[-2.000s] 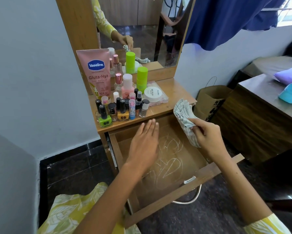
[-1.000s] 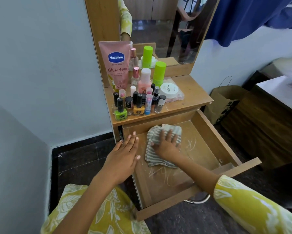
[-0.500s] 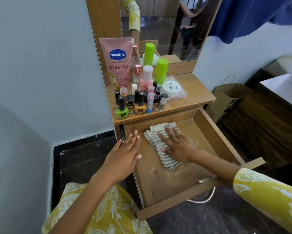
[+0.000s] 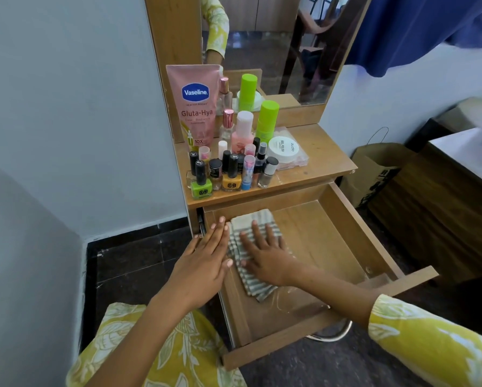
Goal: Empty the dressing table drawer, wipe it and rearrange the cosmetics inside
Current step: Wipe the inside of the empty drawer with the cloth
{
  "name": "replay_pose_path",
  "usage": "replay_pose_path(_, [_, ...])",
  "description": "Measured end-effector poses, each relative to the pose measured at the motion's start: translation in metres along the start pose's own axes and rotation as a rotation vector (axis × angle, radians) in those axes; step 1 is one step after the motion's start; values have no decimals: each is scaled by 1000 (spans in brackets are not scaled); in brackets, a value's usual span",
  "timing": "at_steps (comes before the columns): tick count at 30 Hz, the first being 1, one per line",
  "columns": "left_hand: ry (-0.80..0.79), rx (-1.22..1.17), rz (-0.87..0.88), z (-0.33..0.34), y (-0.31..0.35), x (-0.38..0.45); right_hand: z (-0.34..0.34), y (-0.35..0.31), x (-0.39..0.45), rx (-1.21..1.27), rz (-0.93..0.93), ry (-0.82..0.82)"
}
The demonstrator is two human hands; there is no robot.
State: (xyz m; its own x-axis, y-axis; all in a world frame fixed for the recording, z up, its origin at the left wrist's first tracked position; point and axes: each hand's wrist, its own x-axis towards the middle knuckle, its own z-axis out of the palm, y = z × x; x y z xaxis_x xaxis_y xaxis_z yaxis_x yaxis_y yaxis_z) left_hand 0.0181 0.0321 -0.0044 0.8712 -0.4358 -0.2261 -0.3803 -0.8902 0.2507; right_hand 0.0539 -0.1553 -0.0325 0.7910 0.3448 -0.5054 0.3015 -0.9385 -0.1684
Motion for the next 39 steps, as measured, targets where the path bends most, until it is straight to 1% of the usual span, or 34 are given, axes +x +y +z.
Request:
replay_pose_path(3, [-1,12,-17,-2,1,0,-4,-7,-3,-17,-9,49])
replay_pose_path(5, [6,14,-19,-3,2,0,0,-13,-8,-61,-59,76])
replay_pose_path(7, [12,17,-11,-4,3,0,8,-23,-11,-80,-143,41])
replay_pose_path(9, [11,13,-16,-4,3,0,10,-28,-6,-75,-174,34])
replay_pose_path(13, [7,13,-24,-6,3,0,1,-17,13,51,-203,112])
replay_pose_path(16, [-3,24,-28,-6,4,0,3,-2,16,-30,-224,138])
replay_pose_path(19, [-11,25,-36,-6,5,-1,0,22,11,-45,-151,170])
replay_pose_path(21, [-12,29,-36,-6,5,-2,-3,48,6,-32,-69,166])
replay_pose_path(25, [-11,18,-41,-5,5,-3,-9,104,-2,105,225,138])
replay_pose_path(27, [-6,15,-49,-4,7,-3,-10,112,-1,141,300,125])
replay_pose_path(30, [14,42,-65,-4,10,-3,-10,90,1,116,265,111])
replay_pose_path(36, [43,53,-81,-6,14,-3,3,-9,12,-20,-26,112])
replay_pose_path(39, [63,77,-89,-6,14,-2,8,-25,19,-23,-44,104])
